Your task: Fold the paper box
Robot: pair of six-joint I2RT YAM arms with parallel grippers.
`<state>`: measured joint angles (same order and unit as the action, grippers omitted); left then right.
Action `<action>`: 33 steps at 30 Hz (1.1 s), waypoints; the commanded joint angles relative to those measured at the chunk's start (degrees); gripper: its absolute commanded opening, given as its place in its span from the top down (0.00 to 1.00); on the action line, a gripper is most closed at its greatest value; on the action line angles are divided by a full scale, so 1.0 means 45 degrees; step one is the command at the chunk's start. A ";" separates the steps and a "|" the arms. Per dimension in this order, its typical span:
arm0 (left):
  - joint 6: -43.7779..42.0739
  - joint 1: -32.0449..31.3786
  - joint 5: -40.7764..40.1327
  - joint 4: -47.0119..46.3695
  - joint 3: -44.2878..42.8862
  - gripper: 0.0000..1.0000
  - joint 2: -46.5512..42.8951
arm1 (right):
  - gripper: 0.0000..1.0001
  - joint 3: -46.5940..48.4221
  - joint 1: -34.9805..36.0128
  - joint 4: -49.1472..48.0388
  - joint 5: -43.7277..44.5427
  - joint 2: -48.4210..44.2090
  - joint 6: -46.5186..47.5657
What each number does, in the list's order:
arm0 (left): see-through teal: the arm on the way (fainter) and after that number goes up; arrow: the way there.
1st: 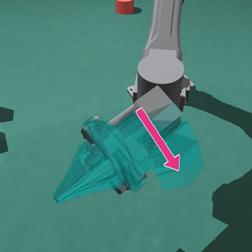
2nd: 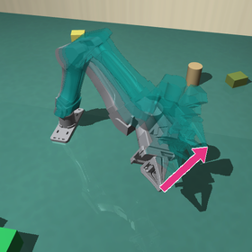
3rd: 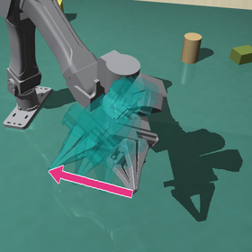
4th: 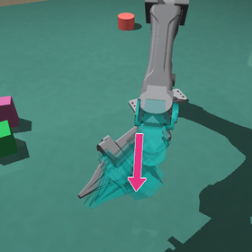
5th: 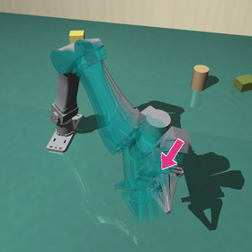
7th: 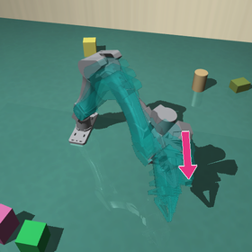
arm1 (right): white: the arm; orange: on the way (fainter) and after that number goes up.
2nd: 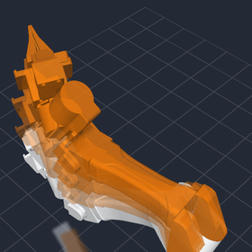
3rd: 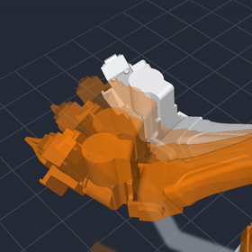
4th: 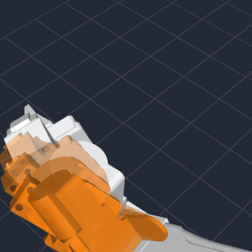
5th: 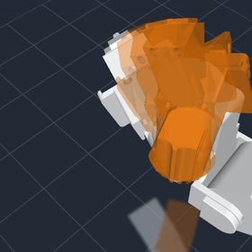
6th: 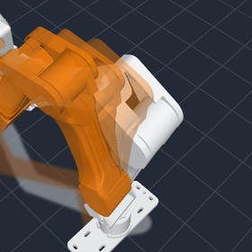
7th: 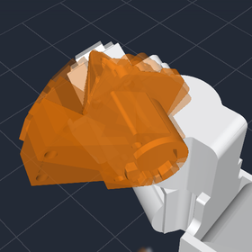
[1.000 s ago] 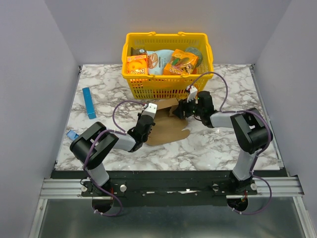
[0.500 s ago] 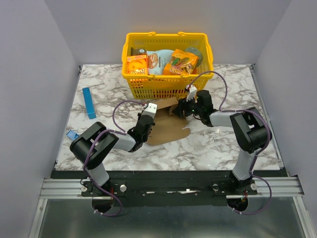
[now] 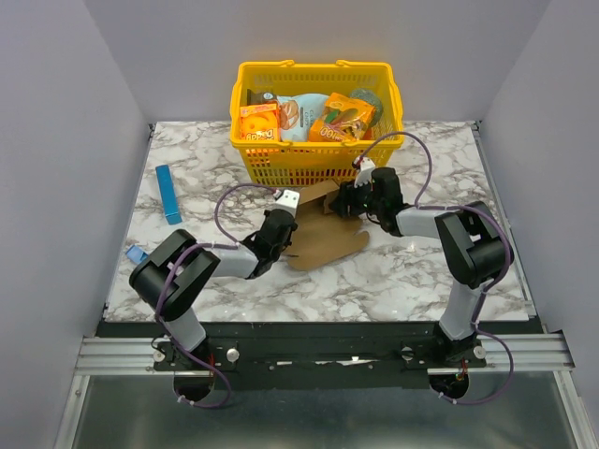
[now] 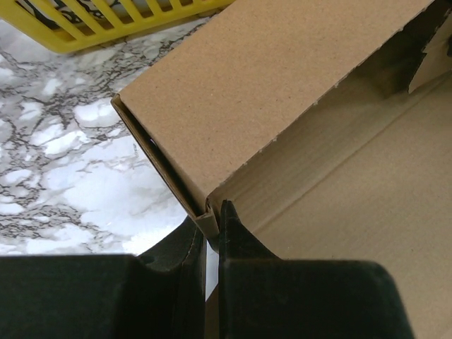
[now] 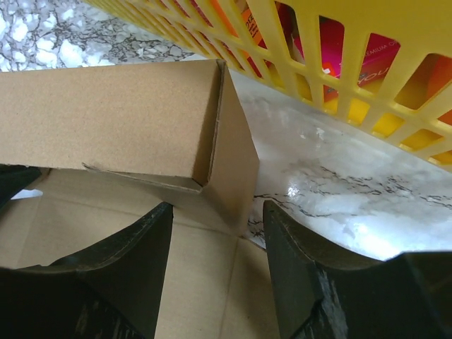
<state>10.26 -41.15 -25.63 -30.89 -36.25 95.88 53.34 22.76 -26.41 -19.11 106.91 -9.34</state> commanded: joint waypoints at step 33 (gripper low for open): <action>-0.0542 0.0843 0.6808 0.4971 -0.1554 1.00 -0.1794 | 0.45 0.0021 0.0059 0.3213 -0.1689 -0.3445 0.0652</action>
<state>11.38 -35.99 -4.78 -9.96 -43.59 89.34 53.58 22.44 -9.98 -22.81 93.91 -4.45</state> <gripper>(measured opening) 0.141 0.548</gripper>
